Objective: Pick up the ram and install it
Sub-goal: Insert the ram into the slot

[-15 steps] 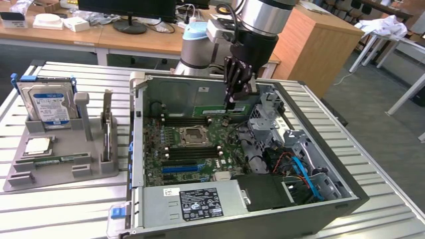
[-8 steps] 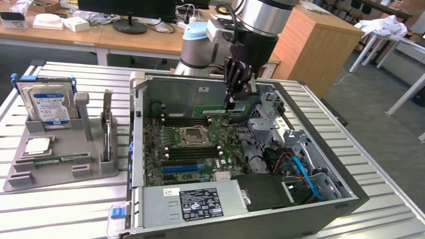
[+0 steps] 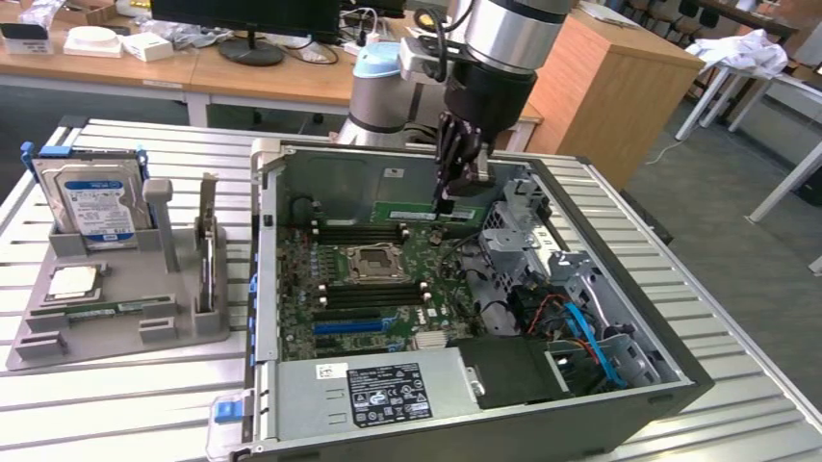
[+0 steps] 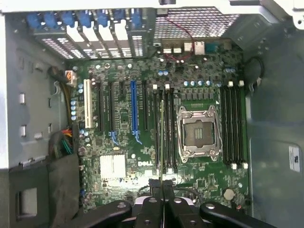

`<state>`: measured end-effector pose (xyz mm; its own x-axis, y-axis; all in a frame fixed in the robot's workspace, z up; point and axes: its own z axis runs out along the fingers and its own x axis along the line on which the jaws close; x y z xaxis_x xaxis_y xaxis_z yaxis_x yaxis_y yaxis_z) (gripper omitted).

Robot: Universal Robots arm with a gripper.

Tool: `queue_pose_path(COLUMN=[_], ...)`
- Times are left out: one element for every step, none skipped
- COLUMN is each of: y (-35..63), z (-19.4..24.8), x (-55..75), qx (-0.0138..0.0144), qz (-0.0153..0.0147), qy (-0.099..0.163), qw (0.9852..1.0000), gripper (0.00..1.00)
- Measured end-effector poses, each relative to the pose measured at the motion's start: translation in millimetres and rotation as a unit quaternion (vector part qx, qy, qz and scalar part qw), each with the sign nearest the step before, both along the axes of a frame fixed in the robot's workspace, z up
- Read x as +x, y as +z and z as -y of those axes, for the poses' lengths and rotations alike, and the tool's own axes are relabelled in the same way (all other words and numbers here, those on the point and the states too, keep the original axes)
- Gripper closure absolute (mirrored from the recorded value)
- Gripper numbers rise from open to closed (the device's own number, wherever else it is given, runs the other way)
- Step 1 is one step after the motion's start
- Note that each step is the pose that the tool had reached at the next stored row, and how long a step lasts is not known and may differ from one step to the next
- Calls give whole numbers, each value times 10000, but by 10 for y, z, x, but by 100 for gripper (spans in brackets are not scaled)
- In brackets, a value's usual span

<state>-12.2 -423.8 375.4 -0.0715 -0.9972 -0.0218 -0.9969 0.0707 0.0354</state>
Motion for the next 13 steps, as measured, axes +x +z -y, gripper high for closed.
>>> queue_pose_path(y=[-4, -9, -14, -22, -29, -37, -45, -52, -59, -66, -74, -82, -91], z=[0, 0, 0, 0, 0, 0, 0, 0, 0, 0, 0, 0, 0], x=[-2, -7, -10, -13, -18, -21, -22, -25, -30, -36, -40, -42, -46], qx=[1, 1, 1, 1, 1, 1, 1, 1, 1, 1, 2, 1, 1], qz=[1, 0, 0, 0, 0, 0, 1, 1, 0, 0, 1, 0, 1], qy=[-13, -21, -22, -21, -21, -21, -20, -20, -21, -21, -21, -20, -20], qw=[10000, 10000, 10000, 10000, 10000, 10000, 10000, 10000, 10000, 10000, 10000, 10000, 10000], gripper=[88, 88, 88, 88, 88, 88, 88, 88, 88, 88, 88, 88, 88])
